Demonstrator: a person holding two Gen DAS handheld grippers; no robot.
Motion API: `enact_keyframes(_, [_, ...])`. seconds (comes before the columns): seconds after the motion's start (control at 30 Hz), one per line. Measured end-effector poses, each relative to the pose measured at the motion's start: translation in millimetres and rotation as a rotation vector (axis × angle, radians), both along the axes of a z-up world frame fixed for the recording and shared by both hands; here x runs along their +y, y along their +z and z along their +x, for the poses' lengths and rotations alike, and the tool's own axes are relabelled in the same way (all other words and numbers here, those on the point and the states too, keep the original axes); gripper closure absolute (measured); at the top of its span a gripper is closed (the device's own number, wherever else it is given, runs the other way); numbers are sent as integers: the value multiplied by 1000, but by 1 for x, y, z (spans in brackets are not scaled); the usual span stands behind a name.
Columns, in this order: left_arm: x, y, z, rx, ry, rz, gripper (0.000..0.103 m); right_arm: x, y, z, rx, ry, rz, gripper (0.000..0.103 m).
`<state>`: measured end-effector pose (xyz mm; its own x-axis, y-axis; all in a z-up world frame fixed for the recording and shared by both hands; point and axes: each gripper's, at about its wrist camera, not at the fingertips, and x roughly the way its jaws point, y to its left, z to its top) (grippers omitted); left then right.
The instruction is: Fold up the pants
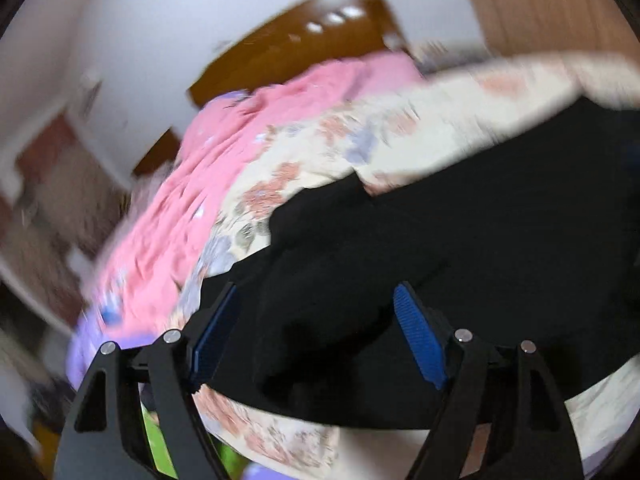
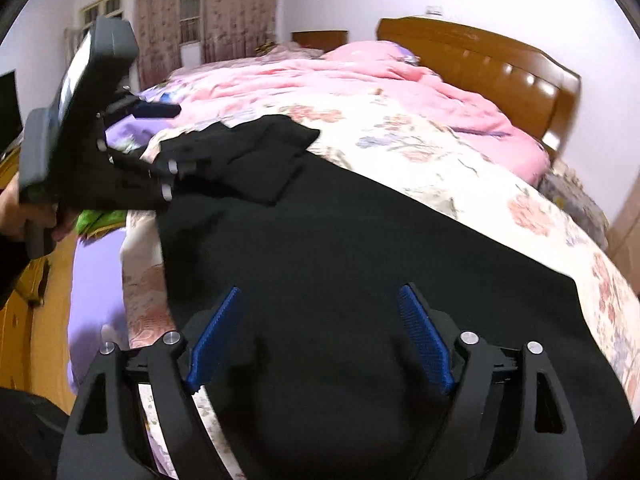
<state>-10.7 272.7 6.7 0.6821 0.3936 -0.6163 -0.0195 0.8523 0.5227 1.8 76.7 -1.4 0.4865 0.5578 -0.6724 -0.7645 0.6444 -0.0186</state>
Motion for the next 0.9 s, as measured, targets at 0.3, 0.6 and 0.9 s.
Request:
enact_keyframes(0.3, [20, -39, 32, 114, -131, -101, 81, -4, -27, 4, 52, -18, -32, 24])
enact_keyframes(0.6, [220, -8, -45, -413, 311, -1222, 85, -6, -31, 8, 77, -17, -23, 24])
enact_keyframes(0.9, [311, -81, -69, -423, 592, -1504, 78, -4, -33, 8, 81, -11, -37, 24])
